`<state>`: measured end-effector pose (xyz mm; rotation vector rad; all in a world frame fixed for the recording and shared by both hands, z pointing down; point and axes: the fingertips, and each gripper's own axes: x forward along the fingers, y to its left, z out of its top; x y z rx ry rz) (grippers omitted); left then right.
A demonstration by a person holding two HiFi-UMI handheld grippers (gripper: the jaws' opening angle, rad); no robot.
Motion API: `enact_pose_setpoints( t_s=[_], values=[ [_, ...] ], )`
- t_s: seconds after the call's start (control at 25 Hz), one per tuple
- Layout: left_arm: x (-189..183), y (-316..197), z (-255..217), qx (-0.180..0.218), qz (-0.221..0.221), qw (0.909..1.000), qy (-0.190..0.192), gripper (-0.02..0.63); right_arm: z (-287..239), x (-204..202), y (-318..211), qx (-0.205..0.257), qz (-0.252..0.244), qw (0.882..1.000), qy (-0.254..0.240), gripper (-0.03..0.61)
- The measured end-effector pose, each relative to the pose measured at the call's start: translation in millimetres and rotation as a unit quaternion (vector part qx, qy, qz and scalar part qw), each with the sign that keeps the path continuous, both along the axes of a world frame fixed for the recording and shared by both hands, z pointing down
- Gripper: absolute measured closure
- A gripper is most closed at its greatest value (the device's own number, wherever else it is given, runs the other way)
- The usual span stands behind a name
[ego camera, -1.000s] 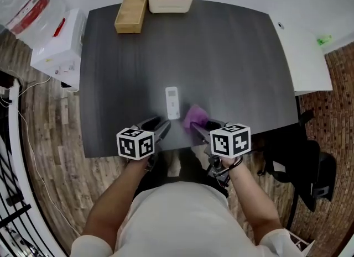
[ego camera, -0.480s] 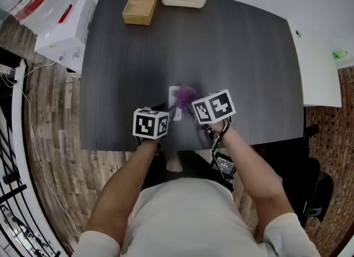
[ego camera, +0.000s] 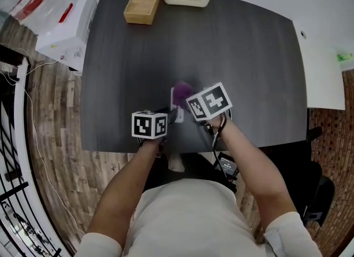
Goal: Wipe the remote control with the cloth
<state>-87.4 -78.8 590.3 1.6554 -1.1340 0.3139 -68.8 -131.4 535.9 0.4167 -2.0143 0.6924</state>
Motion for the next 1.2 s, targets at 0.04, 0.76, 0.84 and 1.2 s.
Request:
enact_pose_setpoints(
  t_s=[0.04, 0.76, 0.84, 1.2],
  values=[
    [-0.1, 0.3, 0.0, 0.001, -0.002, 1.0000, 0.002, 0.469, 0.0, -9.9, 0.8, 0.001, -0.017, 1.000, 0.005, 0.457],
    [3.2, -1.2, -0.2, 0.005, -0.028, 0.9991, 0.031, 0.483, 33.5, 28.7, -22.3, 0.009, 0.004, 0.996, 0.085, 0.457],
    [3.2, -1.3, -0.6, 0.005, -0.028, 0.9991, 0.030, 0.483, 33.3, 38.8, -29.6, 0.032, 0.005, 0.994, 0.105, 0.457],
    [12.0, 2.9, -0.5, -0.009, -0.036, 0.9977, 0.057, 0.488, 26.7, 71.4, -39.5, 0.071, 0.034, 0.989, 0.125, 0.457]
  ],
)
